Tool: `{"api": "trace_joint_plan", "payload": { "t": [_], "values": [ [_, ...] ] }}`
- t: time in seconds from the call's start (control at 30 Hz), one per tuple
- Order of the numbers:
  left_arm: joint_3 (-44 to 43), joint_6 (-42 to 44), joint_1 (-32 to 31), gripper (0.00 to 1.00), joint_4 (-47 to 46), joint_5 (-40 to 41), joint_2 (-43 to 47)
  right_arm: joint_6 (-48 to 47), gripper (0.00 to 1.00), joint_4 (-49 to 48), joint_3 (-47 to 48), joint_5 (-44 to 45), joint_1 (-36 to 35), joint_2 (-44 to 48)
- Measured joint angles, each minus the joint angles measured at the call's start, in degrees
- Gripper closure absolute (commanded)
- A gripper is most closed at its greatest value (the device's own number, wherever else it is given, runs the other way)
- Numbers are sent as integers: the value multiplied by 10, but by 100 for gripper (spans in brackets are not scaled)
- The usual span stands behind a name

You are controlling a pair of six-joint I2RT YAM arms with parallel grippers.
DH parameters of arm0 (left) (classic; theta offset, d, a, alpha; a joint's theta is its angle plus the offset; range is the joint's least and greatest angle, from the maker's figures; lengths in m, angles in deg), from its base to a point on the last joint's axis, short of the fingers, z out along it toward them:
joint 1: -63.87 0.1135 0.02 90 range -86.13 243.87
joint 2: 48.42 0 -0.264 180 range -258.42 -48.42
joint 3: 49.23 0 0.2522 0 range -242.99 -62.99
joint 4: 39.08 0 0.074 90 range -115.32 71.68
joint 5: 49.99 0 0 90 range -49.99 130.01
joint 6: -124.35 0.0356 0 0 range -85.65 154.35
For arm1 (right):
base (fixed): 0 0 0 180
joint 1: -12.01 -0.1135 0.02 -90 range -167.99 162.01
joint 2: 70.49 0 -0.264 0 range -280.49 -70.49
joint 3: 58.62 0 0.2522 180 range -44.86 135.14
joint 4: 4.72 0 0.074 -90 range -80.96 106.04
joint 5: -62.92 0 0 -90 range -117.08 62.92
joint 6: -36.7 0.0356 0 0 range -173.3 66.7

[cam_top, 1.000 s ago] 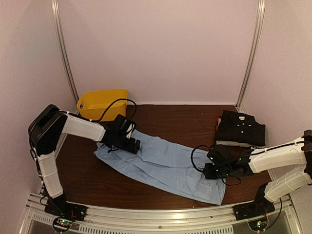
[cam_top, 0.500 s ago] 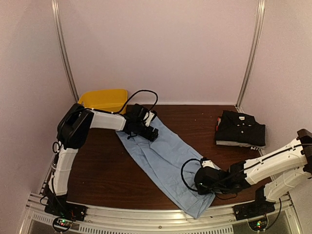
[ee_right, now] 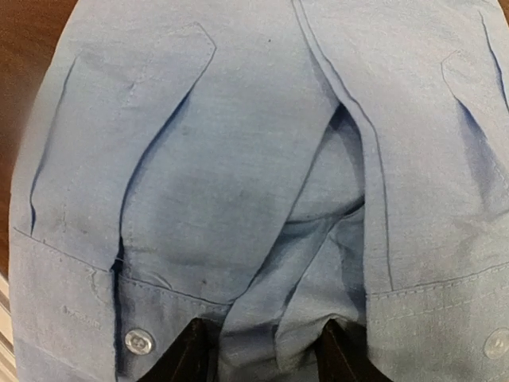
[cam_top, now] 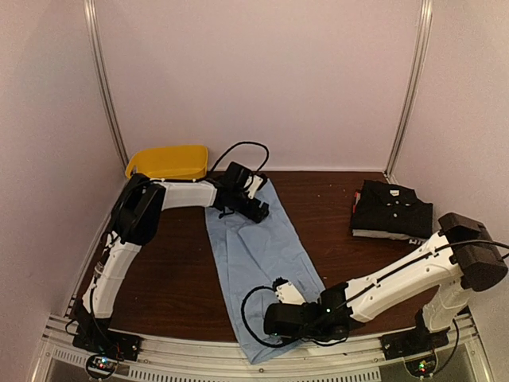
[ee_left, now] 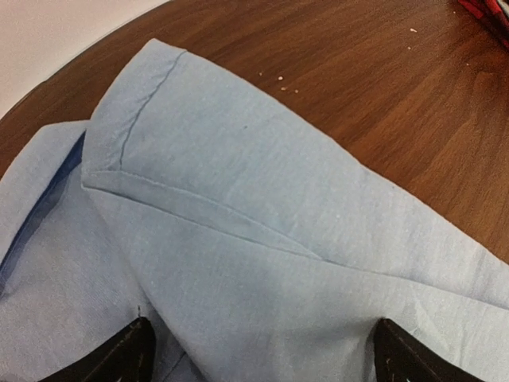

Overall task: Fold and stack the long sleeve shirts
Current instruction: Rotate the rectangle-folded shirt at the center of the board, then move the rectangle-folded shirt to the center of the board.

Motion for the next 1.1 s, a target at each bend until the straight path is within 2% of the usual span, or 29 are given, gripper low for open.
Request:
{"api": "trace_joint_plan", "payload": {
  "t": [0.2,0.4,0.67,0.77,1.0,1.1],
  "values": [
    [-3,-1,14,2,3,-9,3,-49,46,2,15,-37,-3,-2],
    [-2,-1,42,2,10,-26,38,-87,33,13,15,-64,-9,46],
    [115,-31,54,2,-53,-60,198,-132,30,15,27,-45,8,116],
    [200,-52,52,2,-83,-63,264,-157,30,12,28,-34,41,121],
    [413,-102,50,2,-108,-46,383,-250,29,-78,29,-39,214,125],
    [489,-120,50,2,-110,-36,430,-297,29,-115,58,-59,279,103]
  ]
}}
